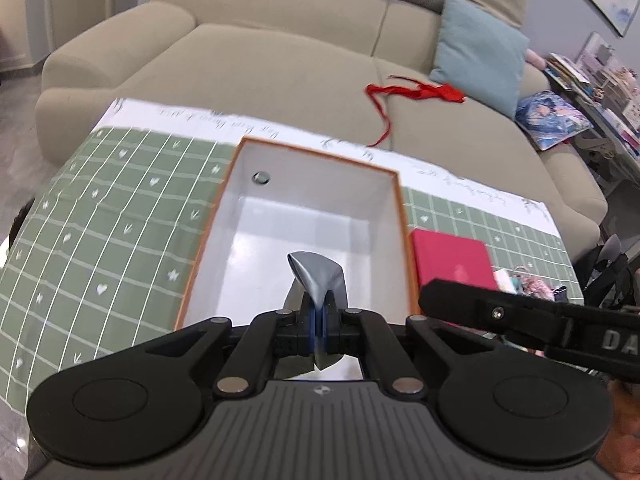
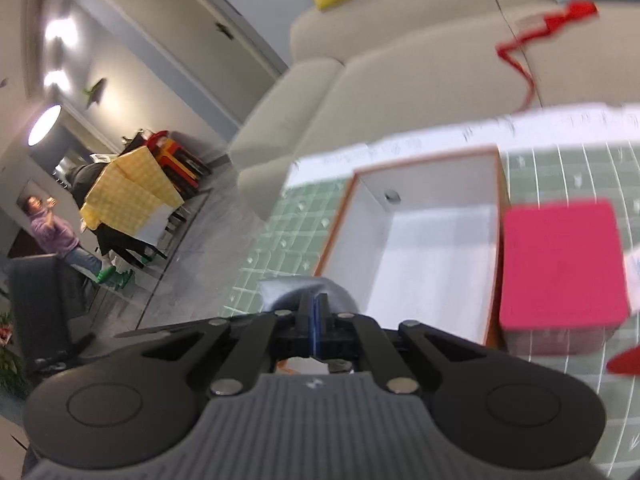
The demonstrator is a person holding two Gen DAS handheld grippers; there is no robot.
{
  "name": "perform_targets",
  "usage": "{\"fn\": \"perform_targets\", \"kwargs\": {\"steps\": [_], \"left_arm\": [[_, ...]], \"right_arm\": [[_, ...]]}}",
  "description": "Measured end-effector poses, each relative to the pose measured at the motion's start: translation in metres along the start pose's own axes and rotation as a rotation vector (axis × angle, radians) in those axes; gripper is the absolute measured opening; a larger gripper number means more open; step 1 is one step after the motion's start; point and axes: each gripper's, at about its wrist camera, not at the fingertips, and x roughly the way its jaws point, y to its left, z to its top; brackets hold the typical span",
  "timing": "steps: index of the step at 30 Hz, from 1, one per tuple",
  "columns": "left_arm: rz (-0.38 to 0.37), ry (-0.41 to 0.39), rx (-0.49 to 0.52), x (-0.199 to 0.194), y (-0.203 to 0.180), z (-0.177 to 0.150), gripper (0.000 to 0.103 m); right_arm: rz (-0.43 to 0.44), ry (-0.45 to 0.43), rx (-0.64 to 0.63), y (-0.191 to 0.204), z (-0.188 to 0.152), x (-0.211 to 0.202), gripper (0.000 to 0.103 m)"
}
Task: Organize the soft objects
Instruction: 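Lift the grey pouch with the left tool while the right tool grasps the biohazard bag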
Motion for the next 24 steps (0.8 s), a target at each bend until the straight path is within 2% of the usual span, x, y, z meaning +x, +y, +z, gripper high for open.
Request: {"fn": "perform_targets", "kwargs": {"steps": [2,6,9,11,12,13,14,15,18,20,22,24], "left_arm": [[0.007,0.013,-0.016,0.003,0.009,-0.003,0.003],[-0.002,0.013,-0.022,0.002,0.016,-0.01,0.003],[-0.017,0.007,0.001,0.0,0.014,-0.013,0.003],[-0.014,0.007,0.01,0.003,0.011,-0.012,0.003],[-0.014,0.007,0.014,0.005,0.008,-0.012,0.003],[-0.015,0.008,0.018,0.007,0.005,-0.011,0.003],[-0.018,0.009,0.022,0.008,0.003,-0.01,0.003],[-0.02,0.01,0.028,0.009,-0.001,-0.01,0.003],[-0.026,0.018,0.05,0.013,-0.013,-0.01,0.003],[-0.031,0.025,0.07,0.013,-0.021,-0.011,0.003],[-0.031,0.031,0.096,0.014,-0.028,-0.011,0.003],[-0.025,0.034,0.114,0.013,-0.034,-0.011,0.003]], "right_arm": [[-0.063,-0.021,-0.029,-0.001,-0.01,0.001,0.0],[-0.122,-0.067,-0.086,-0.026,-0.045,-0.021,0.0],[-0.27,-0.066,-0.073,-0.071,-0.068,-0.051,0.002],[-0.365,-0.095,0.006,-0.113,-0.078,-0.078,0.004],[-0.424,-0.107,0.052,-0.132,-0.081,-0.09,0.007],[-0.498,-0.125,0.096,-0.152,-0.084,-0.102,0.018],[-0.561,-0.143,0.118,-0.169,-0.086,-0.11,0.039],[-0.632,-0.163,0.132,-0.185,-0.088,-0.117,0.046],[-0.828,-0.163,0.122,-0.231,-0.094,-0.123,0.048],[-0.904,-0.126,0.127,-0.252,-0.094,-0.116,0.05],[-0.93,-0.107,0.143,-0.266,-0.092,-0.103,0.056],[-0.948,-0.074,0.12,-0.271,-0.09,-0.089,0.067]]}}
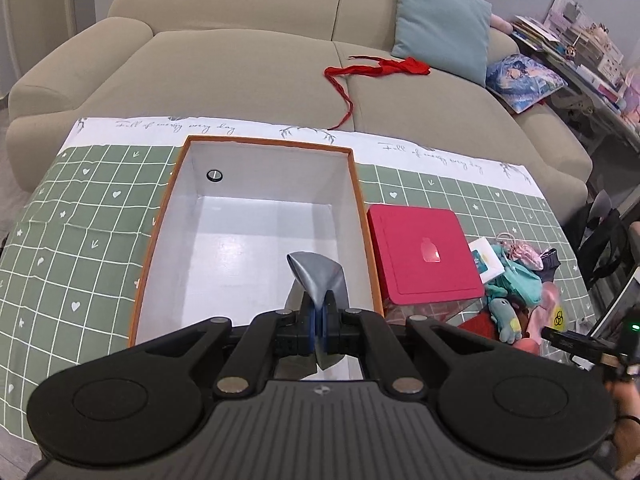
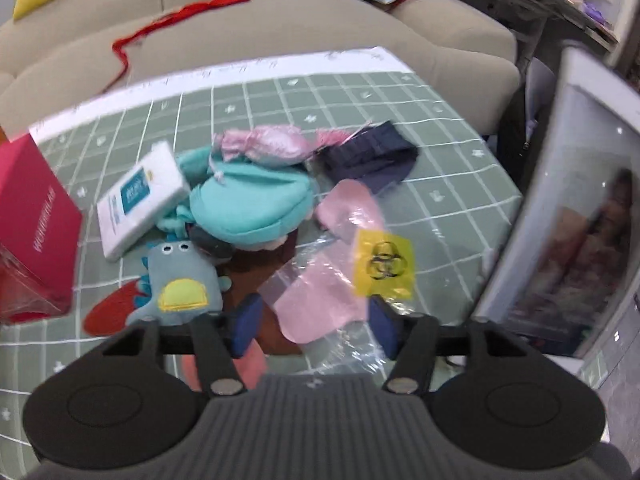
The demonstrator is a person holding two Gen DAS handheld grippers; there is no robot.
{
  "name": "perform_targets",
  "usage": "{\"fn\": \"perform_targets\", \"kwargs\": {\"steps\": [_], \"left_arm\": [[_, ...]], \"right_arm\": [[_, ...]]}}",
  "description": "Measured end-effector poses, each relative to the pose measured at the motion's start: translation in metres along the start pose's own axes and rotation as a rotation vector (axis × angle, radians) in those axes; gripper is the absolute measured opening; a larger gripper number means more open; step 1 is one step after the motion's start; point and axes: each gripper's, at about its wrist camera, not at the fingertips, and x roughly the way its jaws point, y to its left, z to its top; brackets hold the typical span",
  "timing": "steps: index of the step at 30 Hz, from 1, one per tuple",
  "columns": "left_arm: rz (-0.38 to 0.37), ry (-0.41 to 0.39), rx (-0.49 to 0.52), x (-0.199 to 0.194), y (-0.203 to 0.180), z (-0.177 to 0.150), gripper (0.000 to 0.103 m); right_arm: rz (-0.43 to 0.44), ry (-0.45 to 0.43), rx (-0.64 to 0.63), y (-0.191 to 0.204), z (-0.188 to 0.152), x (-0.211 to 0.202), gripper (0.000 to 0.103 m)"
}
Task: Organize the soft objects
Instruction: 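Lift the grey pouch with the left tool while the right tool grasps the biohazard bag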
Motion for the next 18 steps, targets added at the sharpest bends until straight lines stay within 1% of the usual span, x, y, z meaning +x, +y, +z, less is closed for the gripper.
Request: {"fn": "perform_targets", "kwargs": {"steps": [1,3,4,7,9,10,11,12,13,14,16,18], "left_arm": [[0.004,0.001,0.005,0.0,-0.002,0.0,0.003],[0.01,0.003,0.008,0.001,-0.005,0.001,0.003],[0.014,0.006,0.007,0.001,-0.006,0.001,0.003],[0.021,0.011,0.006,0.001,-0.006,0.001,0.003],[0.026,0.016,0.011,0.001,-0.004,0.001,0.003],[0.031,0.017,0.012,0.001,-0.004,0.001,0.003],[0.036,0.02,0.011,0.001,-0.003,0.001,0.003],[0.039,0.021,0.009,0.001,-0.002,0.001,0.003],[0.04,0.023,0.003,0.002,-0.001,0.001,0.003],[0.039,0.025,-0.003,0.003,0.0,0.001,0.003],[0.037,0.029,-0.009,0.004,0.001,0.001,0.003],[0.038,0.032,-0.006,0.005,0.002,0.001,0.003]], "right_arm": [[-0.04,0.007,-0.032,0.007,0.0,0.009,0.069],[-0.158,0.033,-0.069,0.02,0.003,0.026,0.069],[-0.177,0.045,-0.066,0.022,0.004,0.032,0.069],[-0.182,0.054,-0.025,0.015,0.009,0.036,0.068],[-0.171,0.061,0.003,0.01,0.012,0.037,0.064],[-0.153,0.063,0.02,0.008,0.012,0.038,0.057],[-0.136,0.068,0.036,0.006,0.012,0.04,0.047],[-0.132,0.077,0.047,0.006,0.011,0.041,0.042],[-0.13,0.086,0.056,0.004,0.009,0.042,0.032],[-0.123,0.09,0.065,0.004,0.008,0.043,0.018],[-0.123,0.092,0.086,0.001,0.005,0.04,0.0],[-0.128,0.078,0.081,-0.001,0.004,0.033,0.0]]}}
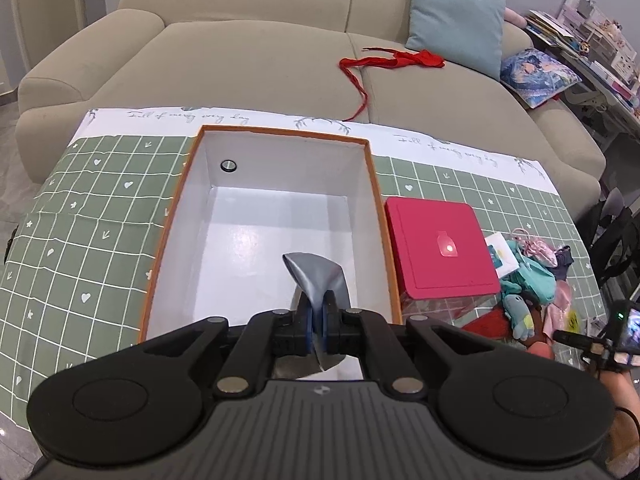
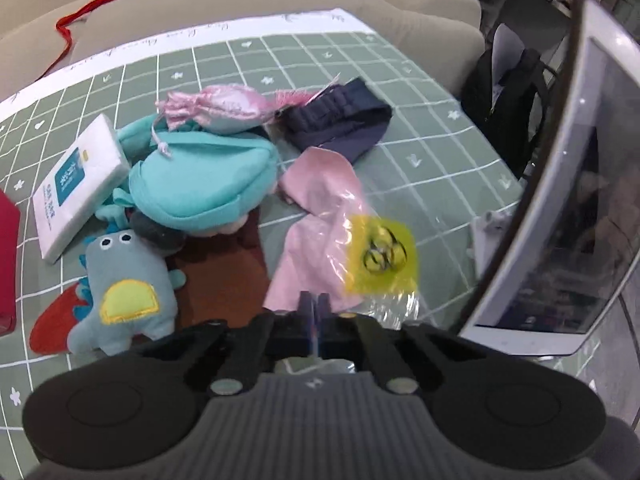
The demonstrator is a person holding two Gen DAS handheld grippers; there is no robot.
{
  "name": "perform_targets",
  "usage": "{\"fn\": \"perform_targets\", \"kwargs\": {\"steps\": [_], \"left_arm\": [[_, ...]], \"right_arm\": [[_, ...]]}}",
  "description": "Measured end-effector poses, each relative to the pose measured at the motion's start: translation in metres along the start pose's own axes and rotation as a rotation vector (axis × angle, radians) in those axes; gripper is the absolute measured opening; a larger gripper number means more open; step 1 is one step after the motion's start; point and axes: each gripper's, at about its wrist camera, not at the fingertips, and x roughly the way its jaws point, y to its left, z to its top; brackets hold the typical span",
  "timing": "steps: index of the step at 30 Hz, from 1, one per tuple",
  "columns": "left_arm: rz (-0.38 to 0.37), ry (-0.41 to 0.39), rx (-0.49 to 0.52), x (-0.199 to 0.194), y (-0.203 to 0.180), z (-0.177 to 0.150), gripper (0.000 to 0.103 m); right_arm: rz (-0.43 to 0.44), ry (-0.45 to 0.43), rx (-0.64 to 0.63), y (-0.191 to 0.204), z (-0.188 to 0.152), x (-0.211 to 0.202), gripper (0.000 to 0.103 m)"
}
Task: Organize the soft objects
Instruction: 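Lift the grey pouch with the left tool while the right tool grasps the biohazard bag, then lower the grey pouch into the white box and open the left tool while the right tool drops the bag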
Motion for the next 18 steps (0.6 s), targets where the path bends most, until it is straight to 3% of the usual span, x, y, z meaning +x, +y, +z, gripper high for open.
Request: {"fn": "perform_targets", "kwargs": {"steps": [5,11,14,18], "left_arm": [[0.006,0.001,-0.007,0.001,0.004,0.001,0.003],[-0.001,-0.011,-0.014,-0.002,0.01,0.003,0.003],[0.0,-0.022,-0.012,-0.004,0.01,0.004,0.003],[-0.01,-0.022,-0.018,-0.004,0.012,0.006,0.003]], "right_arm": [[0.064,-0.055,0.001,-0.01,0.008,-0.037,0.0],[0.193,-0.14,0.05,-0.025,0.028,-0.116,0.0],[0.293,-0.197,0.032,-0.02,0.038,-0.158,0.0],[0.485,-0.253,-0.035,0.017,0.05,-0.211,0.0]]}}
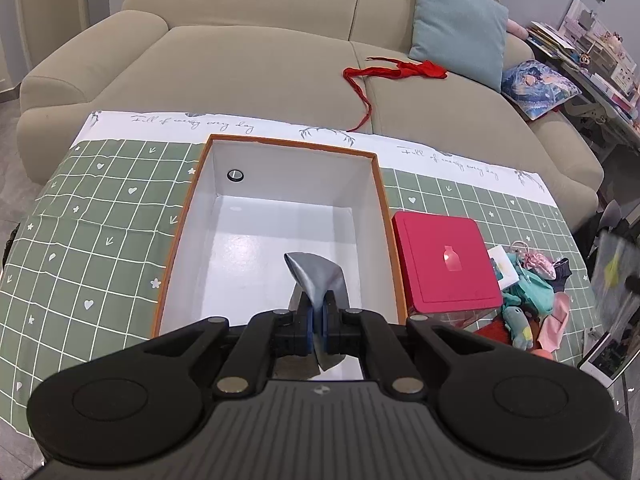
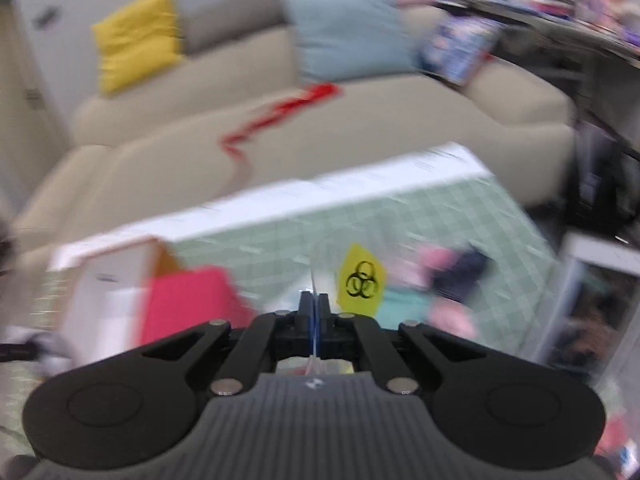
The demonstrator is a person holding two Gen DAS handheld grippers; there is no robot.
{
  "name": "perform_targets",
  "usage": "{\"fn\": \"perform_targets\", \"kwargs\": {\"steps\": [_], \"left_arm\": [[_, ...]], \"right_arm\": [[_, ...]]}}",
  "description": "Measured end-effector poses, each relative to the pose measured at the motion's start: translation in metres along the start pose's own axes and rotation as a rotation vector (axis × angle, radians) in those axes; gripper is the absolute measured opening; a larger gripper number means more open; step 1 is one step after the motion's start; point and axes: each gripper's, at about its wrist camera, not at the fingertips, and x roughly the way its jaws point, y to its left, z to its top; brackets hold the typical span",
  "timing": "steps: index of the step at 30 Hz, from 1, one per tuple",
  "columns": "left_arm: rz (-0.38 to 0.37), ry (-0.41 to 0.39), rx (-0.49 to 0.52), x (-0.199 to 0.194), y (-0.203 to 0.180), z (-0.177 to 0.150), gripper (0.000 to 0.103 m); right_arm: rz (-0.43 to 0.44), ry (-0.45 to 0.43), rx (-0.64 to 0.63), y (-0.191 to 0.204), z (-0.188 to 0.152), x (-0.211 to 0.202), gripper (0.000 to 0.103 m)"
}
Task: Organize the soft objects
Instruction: 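Lower the grey pouch into the white box and open the left tool while the right tool drops the bag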
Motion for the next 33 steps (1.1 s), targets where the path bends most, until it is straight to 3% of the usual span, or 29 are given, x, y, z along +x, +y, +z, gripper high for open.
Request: {"fn": "perform_targets", "kwargs": {"steps": [5,10,15,17,19,22,28,33], "left_arm": [[-0.001,-0.003,-0.012,-0.002,0.005,0.003,0.003],[0.008,0.006,-0.018,-0.002,0.011,0.007,0.003],[-0.011,0.002,-0.011,0.005,0.017,0.006,0.003],[-0.046,-0.012,0.006,0.009,0.019,0.003,0.003],[-0.042,0.018,-0.001,0.02,0.022,0.001,0.003],[-0.025,0.059,-0.012,0.038,0.029,-0.003,0.003],[-0.042,0.112,-0.021,0.066,0.036,-0.015,0.003],[-0.087,0.108,-0.073,0.073,0.046,-0.017,0.003]], "right_arm": [[0.234,0.017,-0.07,0.084,0.012,0.003,0.0],[0.325,0.138,-0.192,0.168,-0.007,0.046,0.0],[0.294,0.271,-0.247,0.212,-0.046,0.103,0.0],[0.318,0.344,-0.215,0.215,-0.06,0.128,0.0],[0.278,0.393,-0.195,0.213,-0.073,0.148,0.0],[0.204,0.408,-0.222,0.213,-0.084,0.166,0.0],[0.198,0.45,-0.239,0.215,-0.086,0.18,0.0],[0.197,0.471,-0.261,0.216,-0.092,0.174,0.0]]}}
